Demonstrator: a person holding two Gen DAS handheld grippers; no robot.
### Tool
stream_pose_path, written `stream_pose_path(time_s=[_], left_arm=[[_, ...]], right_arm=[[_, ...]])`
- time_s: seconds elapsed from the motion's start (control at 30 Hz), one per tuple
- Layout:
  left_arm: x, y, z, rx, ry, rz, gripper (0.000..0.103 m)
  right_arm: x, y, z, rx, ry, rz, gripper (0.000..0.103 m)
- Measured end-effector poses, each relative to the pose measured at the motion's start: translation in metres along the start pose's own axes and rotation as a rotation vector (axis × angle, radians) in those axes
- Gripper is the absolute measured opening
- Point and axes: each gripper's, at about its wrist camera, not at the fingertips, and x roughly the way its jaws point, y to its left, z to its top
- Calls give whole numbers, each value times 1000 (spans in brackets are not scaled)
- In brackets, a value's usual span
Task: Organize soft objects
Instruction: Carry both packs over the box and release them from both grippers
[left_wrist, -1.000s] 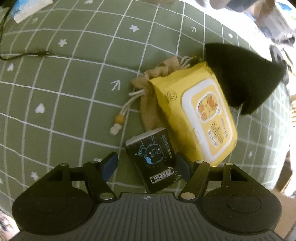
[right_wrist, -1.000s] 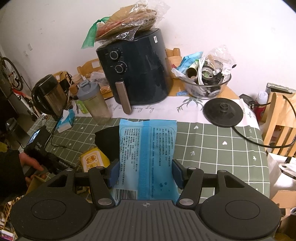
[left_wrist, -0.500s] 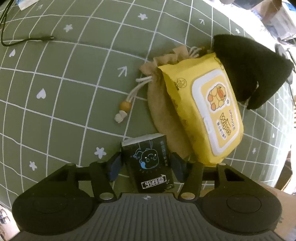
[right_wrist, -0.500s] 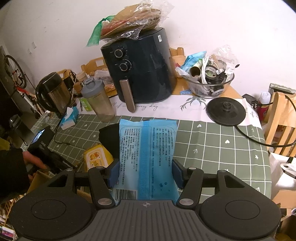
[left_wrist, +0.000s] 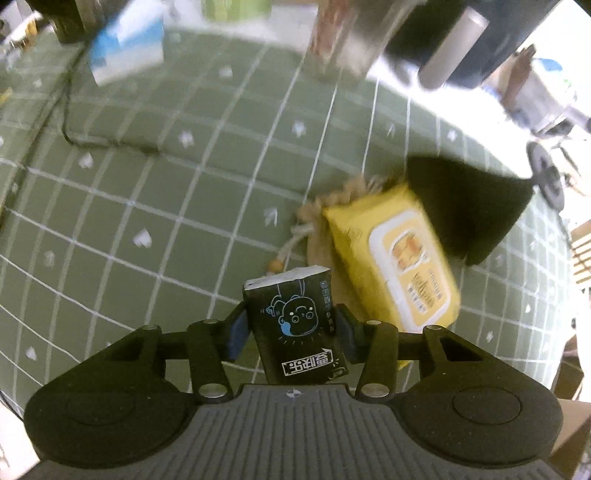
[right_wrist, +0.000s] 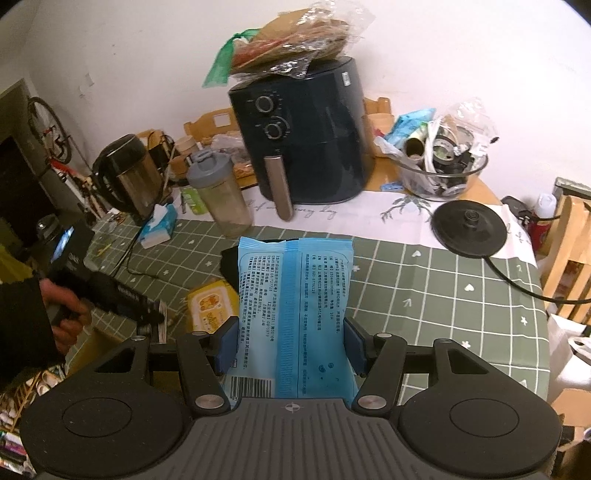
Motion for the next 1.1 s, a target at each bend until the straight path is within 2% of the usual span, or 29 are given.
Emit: stream_pose_path(time_s=[0.23,0.63,0.87,1.1], left_arm=[[-52,-5,-4,18,-131,-20,47],[-129,-36,-41,98,-239,-113,47],[-151,-61,-68,177,-219,-167,47],[-144,-78,-97,235,-148,-182,47]], right_arm=[[-9,14,1,-31,2,65,61],[-26,38,-8,-89,27,189,61],[-26,55,-21,-139,72,253,61],[-27,68,-34,-187,119,297,62]])
